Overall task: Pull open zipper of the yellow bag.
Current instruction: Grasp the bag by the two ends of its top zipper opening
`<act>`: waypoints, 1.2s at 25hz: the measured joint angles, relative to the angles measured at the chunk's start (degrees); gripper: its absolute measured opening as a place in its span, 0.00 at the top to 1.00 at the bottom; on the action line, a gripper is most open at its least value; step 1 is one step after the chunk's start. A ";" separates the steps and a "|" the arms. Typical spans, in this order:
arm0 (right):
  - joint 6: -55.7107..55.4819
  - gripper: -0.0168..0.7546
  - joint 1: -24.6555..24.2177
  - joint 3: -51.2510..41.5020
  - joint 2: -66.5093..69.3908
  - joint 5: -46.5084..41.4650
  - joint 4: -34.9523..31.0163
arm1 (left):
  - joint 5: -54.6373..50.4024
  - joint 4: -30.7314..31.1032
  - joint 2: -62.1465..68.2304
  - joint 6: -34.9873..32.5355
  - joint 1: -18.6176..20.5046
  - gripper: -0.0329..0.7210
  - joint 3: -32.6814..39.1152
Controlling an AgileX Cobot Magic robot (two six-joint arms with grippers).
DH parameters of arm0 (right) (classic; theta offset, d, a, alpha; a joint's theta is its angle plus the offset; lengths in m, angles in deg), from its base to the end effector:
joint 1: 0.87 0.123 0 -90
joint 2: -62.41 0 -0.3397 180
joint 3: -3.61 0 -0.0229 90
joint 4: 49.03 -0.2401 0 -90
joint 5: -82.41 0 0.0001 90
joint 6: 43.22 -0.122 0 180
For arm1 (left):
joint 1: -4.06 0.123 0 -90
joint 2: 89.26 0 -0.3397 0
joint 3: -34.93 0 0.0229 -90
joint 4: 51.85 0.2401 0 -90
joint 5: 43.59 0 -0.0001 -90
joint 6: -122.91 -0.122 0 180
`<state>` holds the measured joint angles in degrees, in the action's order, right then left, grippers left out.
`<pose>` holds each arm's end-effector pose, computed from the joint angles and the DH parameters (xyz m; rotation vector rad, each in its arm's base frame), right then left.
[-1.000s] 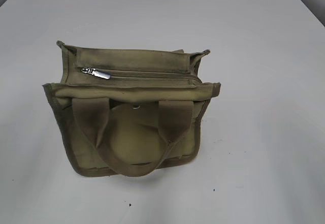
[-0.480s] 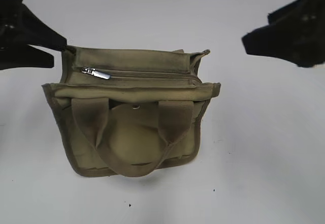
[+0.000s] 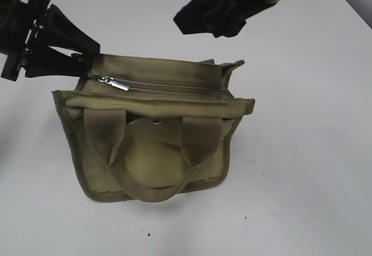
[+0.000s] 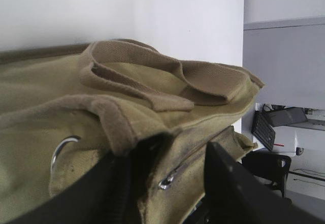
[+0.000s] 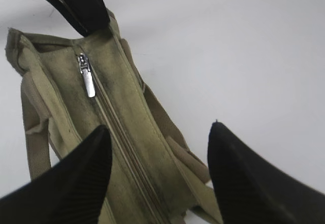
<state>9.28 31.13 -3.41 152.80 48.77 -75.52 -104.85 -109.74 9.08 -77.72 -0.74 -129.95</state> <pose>0.2691 0.2038 0.3813 -1.2619 1.8380 0.2984 0.3011 -0.1162 0.3090 -0.0452 2.6596 -1.2563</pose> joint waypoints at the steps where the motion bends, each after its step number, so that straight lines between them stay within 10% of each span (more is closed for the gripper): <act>1: 0.00 0.37 0.63 0.49 0.88 0.13 0.00 | -0.86 0.00 0.09 0.00 -0.18 0.46 0.00; 14: 0.20 0.37 1.83 1.10 2.97 -1.06 -0.01 | -3.52 -1.65 -0.09 -0.06 -0.82 0.48 0.00; 22: 10.45 0.37 1.83 1.10 4.50 -0.89 -9.37 | 0.08 -1.60 -0.09 -0.06 -2.19 0.83 0.00; 30: 19.76 0.37 1.83 1.17 8.06 -0.64 -15.11 | 1.29 -1.66 -0.09 -0.06 -3.13 0.96 0.00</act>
<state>29.04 32.96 -2.24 160.86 48.12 -90.63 -103.56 -111.39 8.98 -77.78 -3.87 -129.95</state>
